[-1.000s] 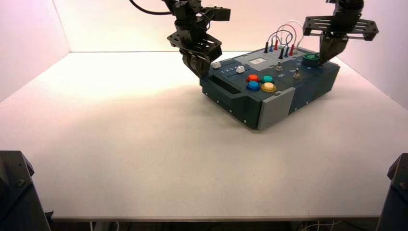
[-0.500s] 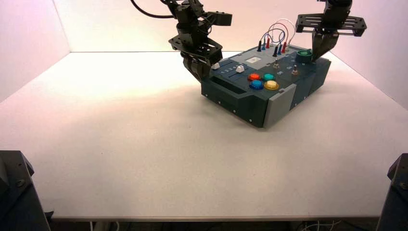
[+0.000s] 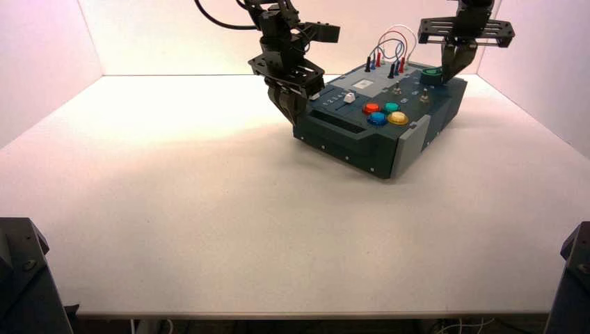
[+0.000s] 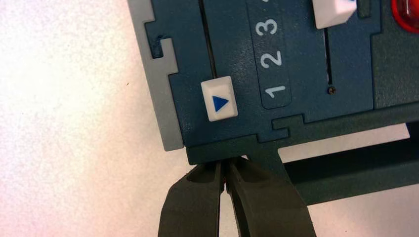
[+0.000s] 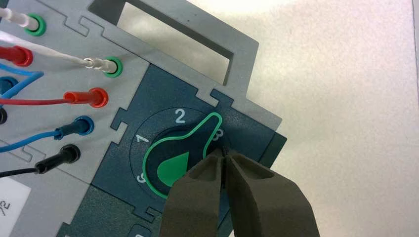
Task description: Rotate the box counterclockwise.
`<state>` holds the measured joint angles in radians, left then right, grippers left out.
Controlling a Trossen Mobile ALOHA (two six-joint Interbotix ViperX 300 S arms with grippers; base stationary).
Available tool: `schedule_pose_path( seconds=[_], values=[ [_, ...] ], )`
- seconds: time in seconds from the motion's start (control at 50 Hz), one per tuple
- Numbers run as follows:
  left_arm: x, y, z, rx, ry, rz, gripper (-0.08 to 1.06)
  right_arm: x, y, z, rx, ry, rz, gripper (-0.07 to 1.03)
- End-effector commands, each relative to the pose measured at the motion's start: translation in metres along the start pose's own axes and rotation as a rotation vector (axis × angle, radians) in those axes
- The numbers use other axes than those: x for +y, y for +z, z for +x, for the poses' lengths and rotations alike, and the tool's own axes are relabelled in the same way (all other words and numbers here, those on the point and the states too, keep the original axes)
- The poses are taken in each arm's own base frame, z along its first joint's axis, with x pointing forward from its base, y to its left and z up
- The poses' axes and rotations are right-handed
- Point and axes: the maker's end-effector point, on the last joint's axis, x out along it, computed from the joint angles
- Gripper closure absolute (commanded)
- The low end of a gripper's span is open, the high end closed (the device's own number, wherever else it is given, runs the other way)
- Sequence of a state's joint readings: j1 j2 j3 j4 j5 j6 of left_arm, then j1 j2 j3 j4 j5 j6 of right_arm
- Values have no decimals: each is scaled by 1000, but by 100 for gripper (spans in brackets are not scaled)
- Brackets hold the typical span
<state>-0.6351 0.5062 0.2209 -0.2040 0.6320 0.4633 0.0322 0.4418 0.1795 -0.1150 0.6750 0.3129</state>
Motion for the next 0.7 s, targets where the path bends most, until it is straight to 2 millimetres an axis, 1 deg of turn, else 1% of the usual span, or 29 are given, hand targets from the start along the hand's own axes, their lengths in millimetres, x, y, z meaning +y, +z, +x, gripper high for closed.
schedule_pose_path(
  seconds=[0.02, 0.14, 0.24, 0.4, 0.54, 0.62, 0.7],
  values=[
    [-65, 45, -12, -91, -22, 166, 101, 100, -41, 13, 58, 62, -184, 98],
    [-72, 49, -13, -97, -26, 182, 101, 109, -39, 12, 58, 65, -201, 98],
    [-80, 55, -14, -108, -29, 204, 101, 124, -35, 9, 53, 72, -223, 98],
    [-86, 59, -15, -116, -33, 216, 101, 144, -32, 4, 50, 78, -256, 98],
    [-88, 62, -17, -121, -35, 215, 101, 165, -35, 4, 57, 84, -294, 98],
    [-89, 62, -17, -123, -37, 214, 101, 182, -39, 4, 63, 88, -325, 98],
    [-90, 62, -16, -121, -41, 214, 101, 193, -42, 4, 67, 89, -350, 98]
  ],
)
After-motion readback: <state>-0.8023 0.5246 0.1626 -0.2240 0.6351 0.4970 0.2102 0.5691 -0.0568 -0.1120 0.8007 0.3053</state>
